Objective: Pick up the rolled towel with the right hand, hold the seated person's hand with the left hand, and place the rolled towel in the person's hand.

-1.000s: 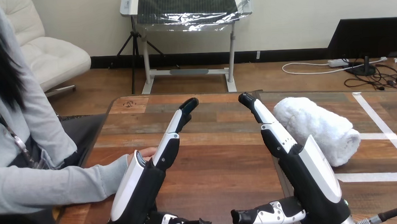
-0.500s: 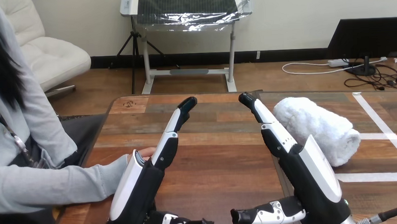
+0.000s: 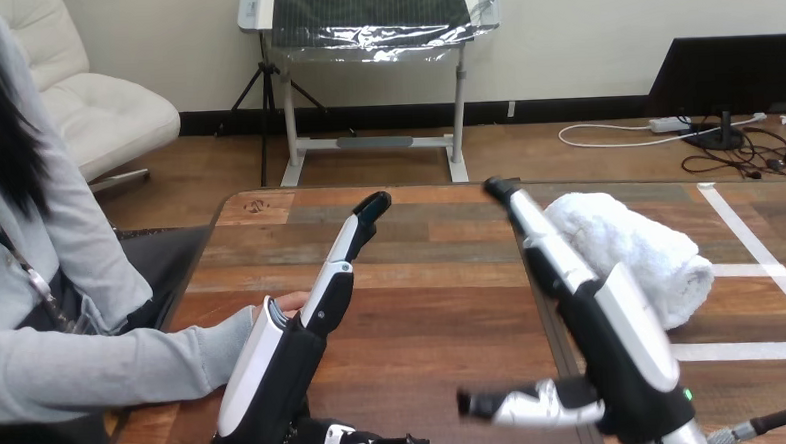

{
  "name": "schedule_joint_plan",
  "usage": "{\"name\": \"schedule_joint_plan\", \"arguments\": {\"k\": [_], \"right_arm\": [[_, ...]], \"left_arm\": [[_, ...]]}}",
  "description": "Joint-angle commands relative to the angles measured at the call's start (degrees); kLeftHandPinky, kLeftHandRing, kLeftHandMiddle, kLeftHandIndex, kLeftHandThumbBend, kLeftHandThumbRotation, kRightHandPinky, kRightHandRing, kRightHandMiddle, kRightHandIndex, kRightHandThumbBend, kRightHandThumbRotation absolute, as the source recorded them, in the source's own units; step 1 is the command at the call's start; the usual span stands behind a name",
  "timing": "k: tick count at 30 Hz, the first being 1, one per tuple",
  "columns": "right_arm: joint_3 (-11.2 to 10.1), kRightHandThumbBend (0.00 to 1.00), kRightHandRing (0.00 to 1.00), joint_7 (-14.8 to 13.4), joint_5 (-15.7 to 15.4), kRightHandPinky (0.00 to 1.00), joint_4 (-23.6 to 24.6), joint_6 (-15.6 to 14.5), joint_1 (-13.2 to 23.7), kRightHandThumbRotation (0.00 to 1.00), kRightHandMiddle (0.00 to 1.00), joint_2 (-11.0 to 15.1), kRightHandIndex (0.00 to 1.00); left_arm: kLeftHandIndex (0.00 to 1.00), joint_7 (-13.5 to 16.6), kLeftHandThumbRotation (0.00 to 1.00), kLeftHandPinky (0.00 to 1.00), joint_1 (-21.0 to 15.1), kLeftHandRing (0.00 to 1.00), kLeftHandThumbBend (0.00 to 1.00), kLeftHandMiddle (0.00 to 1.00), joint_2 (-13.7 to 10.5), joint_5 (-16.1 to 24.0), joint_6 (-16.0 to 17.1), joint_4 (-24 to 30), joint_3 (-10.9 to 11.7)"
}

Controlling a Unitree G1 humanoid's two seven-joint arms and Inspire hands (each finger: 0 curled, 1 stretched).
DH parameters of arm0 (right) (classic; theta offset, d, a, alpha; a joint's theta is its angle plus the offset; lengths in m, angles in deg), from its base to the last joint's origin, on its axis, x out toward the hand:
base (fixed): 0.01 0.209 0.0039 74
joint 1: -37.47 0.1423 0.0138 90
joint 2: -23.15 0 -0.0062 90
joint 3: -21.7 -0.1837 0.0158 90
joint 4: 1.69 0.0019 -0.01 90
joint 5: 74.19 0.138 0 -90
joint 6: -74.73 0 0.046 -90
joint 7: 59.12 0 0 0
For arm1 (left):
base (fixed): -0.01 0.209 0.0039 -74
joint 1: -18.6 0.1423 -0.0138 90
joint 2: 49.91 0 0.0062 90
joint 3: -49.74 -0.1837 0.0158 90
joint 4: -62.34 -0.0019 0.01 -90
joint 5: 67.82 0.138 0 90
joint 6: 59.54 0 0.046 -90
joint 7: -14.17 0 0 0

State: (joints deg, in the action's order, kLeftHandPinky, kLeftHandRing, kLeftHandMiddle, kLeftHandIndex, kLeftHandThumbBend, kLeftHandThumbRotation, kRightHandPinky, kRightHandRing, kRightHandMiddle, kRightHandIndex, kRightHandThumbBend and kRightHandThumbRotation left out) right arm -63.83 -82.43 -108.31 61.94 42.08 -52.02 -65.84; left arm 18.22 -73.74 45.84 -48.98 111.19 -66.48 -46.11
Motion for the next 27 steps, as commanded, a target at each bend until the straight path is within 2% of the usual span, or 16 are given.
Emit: {"name": "schedule_joint_plan", "arguments": {"k": [1,4,8,14,19,27], "right_arm": [[-3.6,1.0,1.0,-0.9,2.9,0.99,4.5,-3.5,3.6,0.71,1.0,0.0,0.99],[-4.6,1.0,1.0,-1.0,2.6,0.99,5.9,-6.2,4.5,0.69,0.99,0.7,0.99],[-5.7,1.0,1.0,0.3,3.9,1.0,7.3,-9.3,5.9,0.68,0.99,1.7,0.99],[-6.7,1.0,1.0,2.5,7.0,0.99,8.3,-12.3,7.9,0.65,0.99,3.0,0.99],[-7.6,1.0,1.0,3.7,7.5,0.97,8.7,-15.0,9.7,0.65,0.98,4.1,0.98],[-8.4,1.0,1.0,6.6,10.2,0.94,7.8,-18.2,13.2,0.64,0.99,5.8,0.98]], "left_arm": [[1.0,0.1,0.81,0.95,-3.5,1.0,1.0,1.0,0.6,-0.1,0.3,-0.3,0.8],[1.0,0.1,0.81,0.95,-3.5,1.0,1.0,1.0,0.7,0.1,0.2,-0.3,0.8],[1.0,0.5,0.82,0.93,-3.4,1.0,1.0,1.0,1.0,1.0,0.2,-0.2,1.5],[1.0,0.9,0.83,0.9,-3.5,1.0,1.0,1.0,1.5,1.7,0.1,-0.1,1.9],[1.0,1.0,0.83,0.89,-3.5,1.0,1.0,1.0,1.6,1.8,0.3,-0.3,1.9],[1.0,1.0,0.82,0.87,-3.4,0.99,1.0,1.0,2.1,2.4,0.4,-0.4,2.5]]}}
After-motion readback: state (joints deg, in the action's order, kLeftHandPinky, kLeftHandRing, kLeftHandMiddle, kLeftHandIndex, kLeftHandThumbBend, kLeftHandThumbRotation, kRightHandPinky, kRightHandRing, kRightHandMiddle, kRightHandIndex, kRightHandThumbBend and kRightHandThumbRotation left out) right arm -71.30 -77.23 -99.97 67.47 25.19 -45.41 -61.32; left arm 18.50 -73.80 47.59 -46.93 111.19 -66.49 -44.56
